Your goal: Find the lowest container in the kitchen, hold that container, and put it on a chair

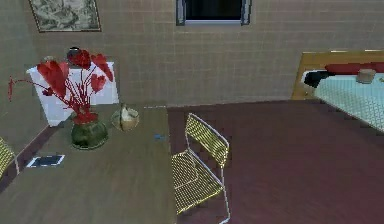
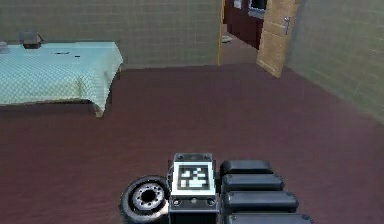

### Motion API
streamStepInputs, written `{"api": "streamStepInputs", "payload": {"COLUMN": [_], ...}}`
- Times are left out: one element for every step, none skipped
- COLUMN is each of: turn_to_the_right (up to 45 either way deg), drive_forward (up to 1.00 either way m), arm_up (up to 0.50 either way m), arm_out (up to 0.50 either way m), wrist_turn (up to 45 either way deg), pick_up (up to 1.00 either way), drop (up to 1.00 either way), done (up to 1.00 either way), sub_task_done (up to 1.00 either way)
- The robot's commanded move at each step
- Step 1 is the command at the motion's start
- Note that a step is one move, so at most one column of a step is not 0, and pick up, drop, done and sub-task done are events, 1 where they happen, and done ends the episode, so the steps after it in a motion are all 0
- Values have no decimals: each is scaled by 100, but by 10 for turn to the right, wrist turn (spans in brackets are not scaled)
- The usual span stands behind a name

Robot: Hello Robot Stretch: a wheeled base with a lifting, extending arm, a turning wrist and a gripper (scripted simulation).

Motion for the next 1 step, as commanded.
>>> {"api": "streamStepInputs", "payload": {"turn_to_the_right": [-450], "drive_forward": [0], "arm_up": [0], "arm_out": [0], "wrist_turn": [0], "pick_up": [0], "drop": [0], "done": [0], "sub_task_done": [0]}}
